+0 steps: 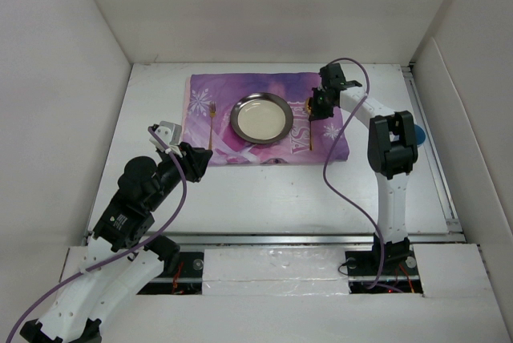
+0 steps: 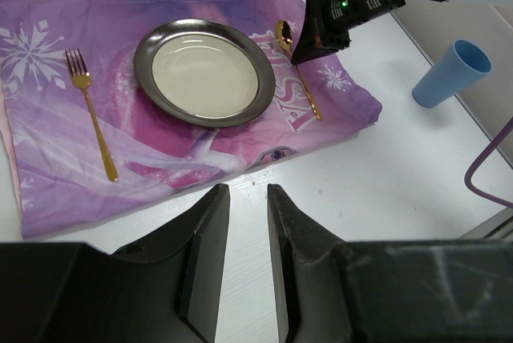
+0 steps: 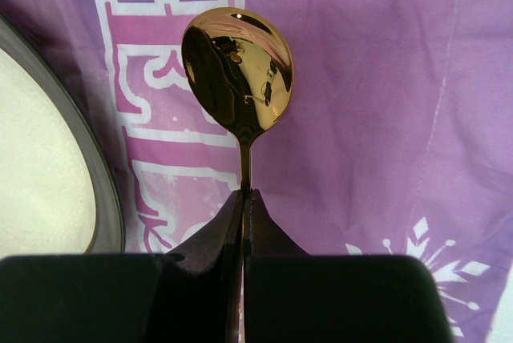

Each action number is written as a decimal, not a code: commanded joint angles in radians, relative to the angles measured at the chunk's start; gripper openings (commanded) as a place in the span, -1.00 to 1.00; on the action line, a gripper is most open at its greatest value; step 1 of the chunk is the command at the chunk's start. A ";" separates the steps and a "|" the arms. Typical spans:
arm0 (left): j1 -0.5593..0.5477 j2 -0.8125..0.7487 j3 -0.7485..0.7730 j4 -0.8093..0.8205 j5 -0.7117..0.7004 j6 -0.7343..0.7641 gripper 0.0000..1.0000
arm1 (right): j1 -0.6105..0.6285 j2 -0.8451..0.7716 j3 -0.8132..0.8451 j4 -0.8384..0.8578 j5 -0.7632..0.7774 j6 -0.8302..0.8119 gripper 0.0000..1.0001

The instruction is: Set the dinner table for one person

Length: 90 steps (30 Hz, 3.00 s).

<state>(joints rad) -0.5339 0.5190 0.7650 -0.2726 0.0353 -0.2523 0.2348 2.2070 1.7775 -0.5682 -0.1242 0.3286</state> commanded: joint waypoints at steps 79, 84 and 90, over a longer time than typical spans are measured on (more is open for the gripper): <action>0.005 0.030 -0.001 0.052 0.034 0.004 -0.53 | -0.020 -0.107 0.335 0.029 0.471 -0.121 -1.00; 0.005 0.032 -0.001 0.056 0.025 0.004 -0.53 | 0.005 0.111 0.629 -0.081 0.425 -0.174 -1.00; 0.005 0.041 -0.001 0.056 0.025 0.004 -0.53 | 0.014 0.221 0.778 -0.093 0.374 -0.206 -1.00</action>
<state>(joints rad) -0.5339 0.5537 0.7650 -0.2584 0.0677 -0.2520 0.2436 2.4344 2.4790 -0.6460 0.2901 0.1719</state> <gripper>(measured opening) 0.229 0.121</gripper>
